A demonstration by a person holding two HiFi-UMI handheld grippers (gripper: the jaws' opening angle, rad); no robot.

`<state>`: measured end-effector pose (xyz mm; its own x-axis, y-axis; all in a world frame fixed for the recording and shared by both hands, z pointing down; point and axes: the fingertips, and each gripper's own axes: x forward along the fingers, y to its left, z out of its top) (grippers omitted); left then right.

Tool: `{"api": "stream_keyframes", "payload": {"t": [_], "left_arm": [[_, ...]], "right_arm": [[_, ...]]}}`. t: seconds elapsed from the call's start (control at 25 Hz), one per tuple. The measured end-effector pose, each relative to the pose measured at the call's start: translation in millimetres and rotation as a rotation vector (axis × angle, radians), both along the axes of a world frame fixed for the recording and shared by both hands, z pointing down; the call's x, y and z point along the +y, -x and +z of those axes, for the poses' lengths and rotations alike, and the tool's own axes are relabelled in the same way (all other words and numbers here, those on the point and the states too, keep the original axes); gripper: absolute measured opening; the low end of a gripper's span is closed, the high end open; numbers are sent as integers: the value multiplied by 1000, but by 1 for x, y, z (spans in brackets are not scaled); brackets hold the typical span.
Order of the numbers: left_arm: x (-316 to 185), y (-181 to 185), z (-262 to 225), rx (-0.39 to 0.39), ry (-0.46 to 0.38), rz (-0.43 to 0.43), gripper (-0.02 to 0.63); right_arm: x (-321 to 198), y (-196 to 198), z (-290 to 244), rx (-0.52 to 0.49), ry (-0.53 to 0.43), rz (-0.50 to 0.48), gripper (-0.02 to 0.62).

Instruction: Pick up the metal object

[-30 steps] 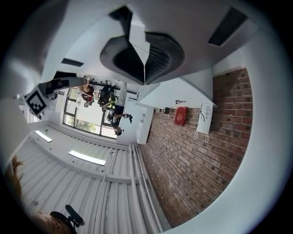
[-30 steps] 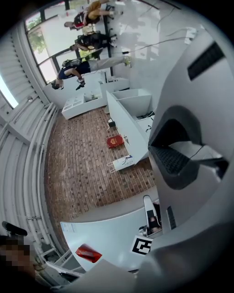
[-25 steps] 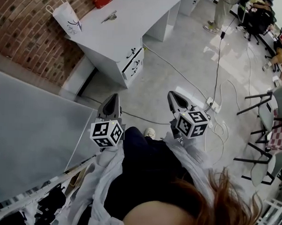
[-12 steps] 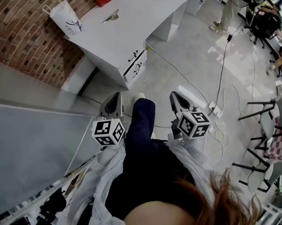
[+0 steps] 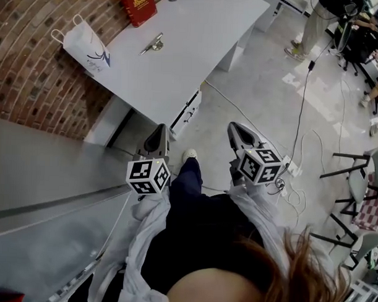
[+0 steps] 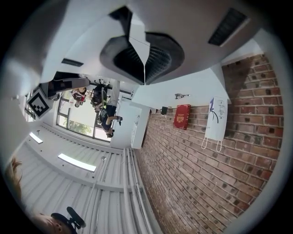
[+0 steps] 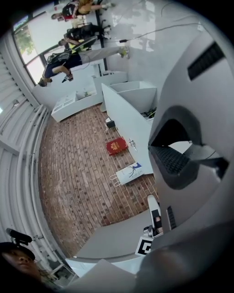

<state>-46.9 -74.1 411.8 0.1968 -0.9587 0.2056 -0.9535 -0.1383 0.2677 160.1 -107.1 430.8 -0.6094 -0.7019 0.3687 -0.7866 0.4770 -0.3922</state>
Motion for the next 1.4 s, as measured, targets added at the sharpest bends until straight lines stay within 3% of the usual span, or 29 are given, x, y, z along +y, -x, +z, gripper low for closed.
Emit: {"api": "stream_keyframes", "payload": {"t": [0.32,0.64,1.08,1.4], "left_arm": [[-78,46,-6,6,-16,-38,21],[-118,82,6,-2,-15,-70,21],[-126,111,30,53,45,-146,21],[-173,144,40,48,70,-240,21]], "right_arm": [[-85,49,-2,2,-10,-51,6],[-134,86,1,3,-17,-60,6],[-159,125,17,-10,94,-147,6],[-219,161,35,-116,219,-216,6]]}}
